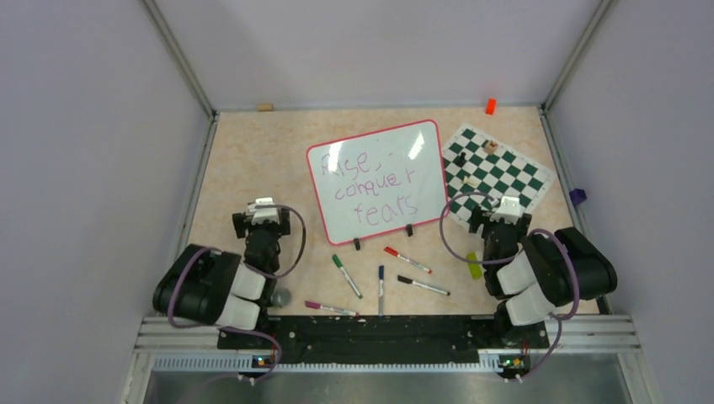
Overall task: Write a sentence on the whiteboard
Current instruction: Reset both arms
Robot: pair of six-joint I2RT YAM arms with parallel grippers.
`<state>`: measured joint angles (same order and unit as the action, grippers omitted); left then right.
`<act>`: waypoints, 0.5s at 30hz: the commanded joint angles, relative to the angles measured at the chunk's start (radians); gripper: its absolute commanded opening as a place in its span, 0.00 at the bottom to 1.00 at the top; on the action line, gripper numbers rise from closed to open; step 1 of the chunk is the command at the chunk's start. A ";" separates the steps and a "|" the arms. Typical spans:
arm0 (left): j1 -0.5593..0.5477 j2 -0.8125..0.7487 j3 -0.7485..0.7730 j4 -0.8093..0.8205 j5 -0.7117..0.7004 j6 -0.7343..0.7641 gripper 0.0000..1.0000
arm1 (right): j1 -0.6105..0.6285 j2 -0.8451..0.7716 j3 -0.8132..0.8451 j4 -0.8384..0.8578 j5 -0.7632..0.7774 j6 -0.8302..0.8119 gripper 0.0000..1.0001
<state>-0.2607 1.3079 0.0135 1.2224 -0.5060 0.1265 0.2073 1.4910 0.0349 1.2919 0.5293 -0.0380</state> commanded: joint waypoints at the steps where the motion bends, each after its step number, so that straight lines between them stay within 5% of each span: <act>1: 0.083 0.227 0.050 0.389 0.103 -0.008 0.98 | -0.004 0.008 0.006 0.265 -0.086 -0.052 0.97; 9: 0.210 0.158 0.275 -0.144 0.114 -0.173 0.99 | -0.026 0.004 0.041 0.205 -0.104 -0.041 0.99; 15: 0.222 0.152 0.281 -0.154 0.140 -0.182 0.99 | -0.106 -0.030 0.141 -0.049 -0.177 0.060 0.99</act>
<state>-0.0437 1.4811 0.2882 1.1172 -0.3969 -0.0200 0.1421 1.4910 0.1223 1.3449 0.4107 -0.0521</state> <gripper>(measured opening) 0.986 0.989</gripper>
